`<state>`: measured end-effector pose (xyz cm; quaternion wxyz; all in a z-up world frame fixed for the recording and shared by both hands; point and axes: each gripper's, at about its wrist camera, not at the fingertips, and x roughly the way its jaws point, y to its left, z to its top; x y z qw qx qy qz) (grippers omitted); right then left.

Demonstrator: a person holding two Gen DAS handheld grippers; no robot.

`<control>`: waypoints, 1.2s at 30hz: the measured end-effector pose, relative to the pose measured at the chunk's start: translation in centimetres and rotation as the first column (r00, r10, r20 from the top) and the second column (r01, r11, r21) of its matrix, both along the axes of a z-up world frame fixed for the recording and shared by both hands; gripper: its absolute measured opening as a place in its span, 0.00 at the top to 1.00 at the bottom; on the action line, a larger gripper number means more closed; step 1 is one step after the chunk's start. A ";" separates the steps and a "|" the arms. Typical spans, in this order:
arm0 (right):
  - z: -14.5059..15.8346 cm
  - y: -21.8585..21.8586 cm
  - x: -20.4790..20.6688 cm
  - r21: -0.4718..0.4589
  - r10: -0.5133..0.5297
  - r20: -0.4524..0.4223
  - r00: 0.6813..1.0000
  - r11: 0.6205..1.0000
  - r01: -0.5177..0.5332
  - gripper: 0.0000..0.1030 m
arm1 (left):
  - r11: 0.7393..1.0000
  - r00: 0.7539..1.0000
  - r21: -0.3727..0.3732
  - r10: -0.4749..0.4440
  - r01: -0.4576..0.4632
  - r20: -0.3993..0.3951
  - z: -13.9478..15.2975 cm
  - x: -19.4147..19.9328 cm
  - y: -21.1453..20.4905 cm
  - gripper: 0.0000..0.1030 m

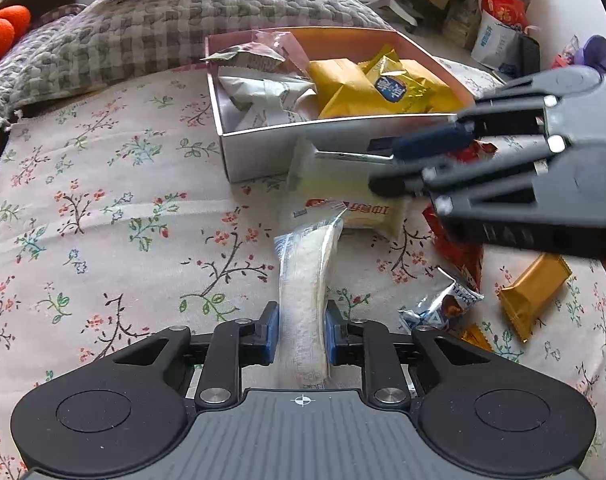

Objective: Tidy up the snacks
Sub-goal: 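Grasp a white foil packet with the right tool while the left lifts the white bar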

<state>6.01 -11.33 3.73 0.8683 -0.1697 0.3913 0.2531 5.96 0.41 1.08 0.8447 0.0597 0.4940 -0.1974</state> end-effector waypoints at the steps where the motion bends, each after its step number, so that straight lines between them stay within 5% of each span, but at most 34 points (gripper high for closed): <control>1: -0.1 0.2 -0.2 -0.002 0.017 -0.016 1.000 1.000 -0.017 0.76 | 1.000 1.000 0.002 0.000 0.000 0.000 0.0 0.0 0.0 0.80; 6: -0.7 0.7 0.0 -0.053 -0.013 0.004 1.000 0.999 0.013 0.65 | 1.000 1.000 0.009 0.003 -0.003 0.000 -0.1 0.0 -0.1 0.81; 8: -0.7 0.2 0.4 -0.040 -0.053 0.003 0.999 0.998 0.053 0.42 | 1.000 1.000 0.010 0.007 -0.007 0.000 -0.2 0.0 0.0 0.81; 9: -0.7 -0.1 0.6 -0.023 -0.071 -0.010 0.997 0.997 0.071 0.40 | 1.000 1.000 0.011 0.009 -0.009 0.000 -0.2 0.1 0.0 0.81; 15: -2.5 -1.4 2.6 0.108 -0.147 -0.210 0.967 0.979 0.172 0.52 | 1.000 1.000 0.012 0.012 -0.012 0.000 -0.2 0.0 0.0 0.81; 20: -2.3 -2.0 2.8 0.287 -0.122 -0.305 0.944 0.934 0.213 0.79 | 1.000 1.000 0.013 0.022 -0.022 0.000 -0.2 0.1 0.2 0.82; 26: -1.4 -1.1 2.4 0.333 -0.099 -0.296 0.950 0.921 0.200 0.89 | 0.999 0.999 0.001 0.047 -0.047 -0.004 0.0 0.4 0.8 0.83; 36: 1.7 -2.0 2.4 0.354 -0.160 -0.265 0.951 0.901 0.250 0.90 | 0.992 0.995 -0.078 0.098 -0.097 0.011 1.2 0.4 1.7 0.84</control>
